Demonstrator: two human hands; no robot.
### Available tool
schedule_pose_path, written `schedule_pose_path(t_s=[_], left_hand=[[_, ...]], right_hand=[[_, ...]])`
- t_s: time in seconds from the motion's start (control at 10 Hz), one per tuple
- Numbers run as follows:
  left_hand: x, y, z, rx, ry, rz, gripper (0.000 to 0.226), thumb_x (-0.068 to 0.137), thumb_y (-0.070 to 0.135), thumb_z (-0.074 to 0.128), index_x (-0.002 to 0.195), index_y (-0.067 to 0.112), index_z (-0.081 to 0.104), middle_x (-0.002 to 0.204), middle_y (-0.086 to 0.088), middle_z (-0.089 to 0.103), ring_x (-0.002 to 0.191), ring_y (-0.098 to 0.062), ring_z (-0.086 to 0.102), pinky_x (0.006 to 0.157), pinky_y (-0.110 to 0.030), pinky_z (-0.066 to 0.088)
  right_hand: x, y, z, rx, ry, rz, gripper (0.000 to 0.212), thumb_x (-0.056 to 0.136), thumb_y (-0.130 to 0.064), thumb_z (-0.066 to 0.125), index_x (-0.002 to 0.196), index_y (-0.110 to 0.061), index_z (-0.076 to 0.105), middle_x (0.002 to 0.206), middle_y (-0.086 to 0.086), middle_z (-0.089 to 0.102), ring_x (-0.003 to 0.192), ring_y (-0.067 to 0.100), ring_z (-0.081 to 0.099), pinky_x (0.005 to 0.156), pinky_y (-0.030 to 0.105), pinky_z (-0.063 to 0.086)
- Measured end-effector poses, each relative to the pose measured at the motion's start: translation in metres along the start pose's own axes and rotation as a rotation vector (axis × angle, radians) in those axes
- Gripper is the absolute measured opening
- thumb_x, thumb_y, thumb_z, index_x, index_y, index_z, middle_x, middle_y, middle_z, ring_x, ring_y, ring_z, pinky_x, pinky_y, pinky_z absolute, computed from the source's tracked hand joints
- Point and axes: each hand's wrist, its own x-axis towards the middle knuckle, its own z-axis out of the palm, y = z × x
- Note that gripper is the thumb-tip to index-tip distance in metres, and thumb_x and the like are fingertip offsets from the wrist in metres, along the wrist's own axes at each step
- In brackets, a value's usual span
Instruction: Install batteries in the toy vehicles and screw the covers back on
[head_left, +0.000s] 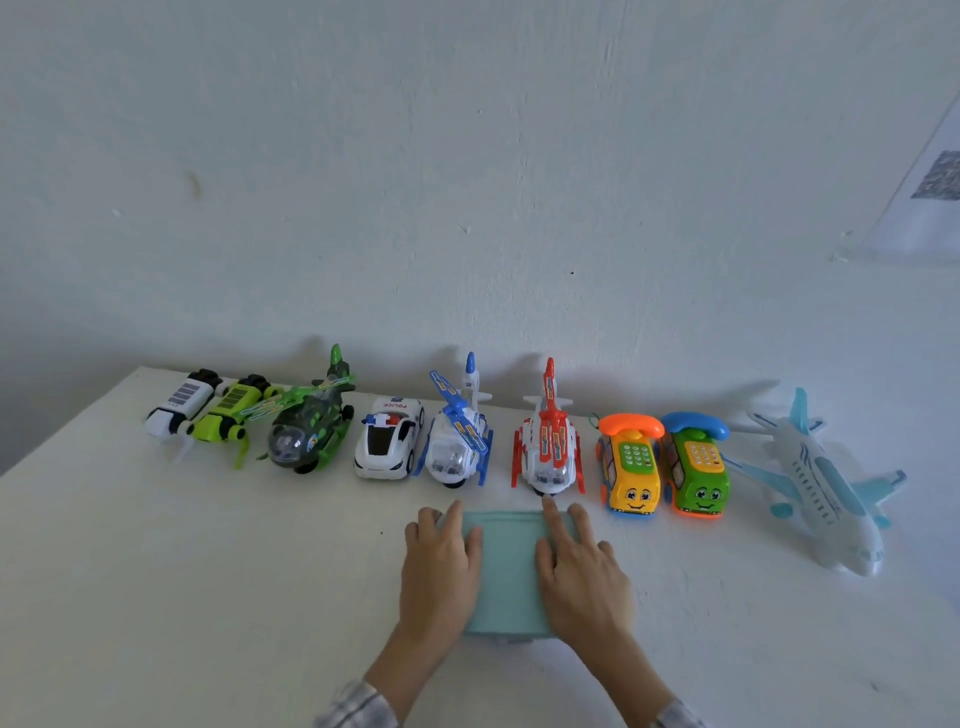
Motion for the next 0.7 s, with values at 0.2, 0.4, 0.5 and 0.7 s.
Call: schedule_pose_path(t_s=[0.2, 0.4, 0.5, 0.7], left_hand=[[0.019, -0.002, 0.004, 0.013, -0.058, 0.083, 0.049, 0.099, 0.040, 0.038, 0.147, 0.031, 0.034, 0.119, -0.003, 0.045, 0.105, -0.021, 0.041, 0.080, -0.030, 0.044], [0.022, 0.001, 0.001, 0.020, -0.079, 0.082, 0.050, 0.099, 0.040, 0.036, 0.148, 0.031, 0.030, 0.125, -0.005, 0.043, 0.108, -0.022, 0.044, 0.081, -0.031, 0.045], [0.018, 0.001, -0.001, 0.022, -0.087, 0.090, 0.051, 0.099, 0.040, 0.036, 0.149, 0.033, 0.029, 0.122, -0.006, 0.044, 0.106, -0.023, 0.045, 0.081, -0.032, 0.044], [-0.013, -0.031, -0.012, -0.281, -0.101, 0.052, 0.052, 0.097, 0.047, 0.040, 0.147, 0.038, 0.029, 0.104, 0.002, 0.042, 0.087, -0.013, 0.053, 0.074, -0.025, 0.041]], right_hand=[[0.000, -0.005, 0.005, 0.012, 0.031, 0.121, 0.054, 0.098, -0.043, 0.021, 0.149, -0.037, 0.006, 0.153, -0.007, 0.013, 0.115, 0.023, 0.046, 0.083, 0.036, 0.047], [0.000, -0.006, 0.006, 0.056, 0.042, 0.131, 0.054, 0.098, -0.043, 0.024, 0.149, -0.032, 0.010, 0.148, 0.000, 0.019, 0.105, 0.026, 0.054, 0.080, 0.035, 0.046], [-0.006, -0.003, 0.003, 0.132, 0.055, 0.094, 0.054, 0.097, -0.044, 0.030, 0.147, -0.030, 0.015, 0.145, -0.002, 0.024, 0.109, 0.024, 0.051, 0.081, 0.033, 0.043], [-0.009, 0.029, -0.019, 0.715, 0.185, 0.193, 0.054, 0.095, -0.036, 0.053, 0.143, -0.020, 0.034, 0.144, 0.009, 0.034, 0.126, 0.028, 0.040, 0.103, 0.040, 0.036]])
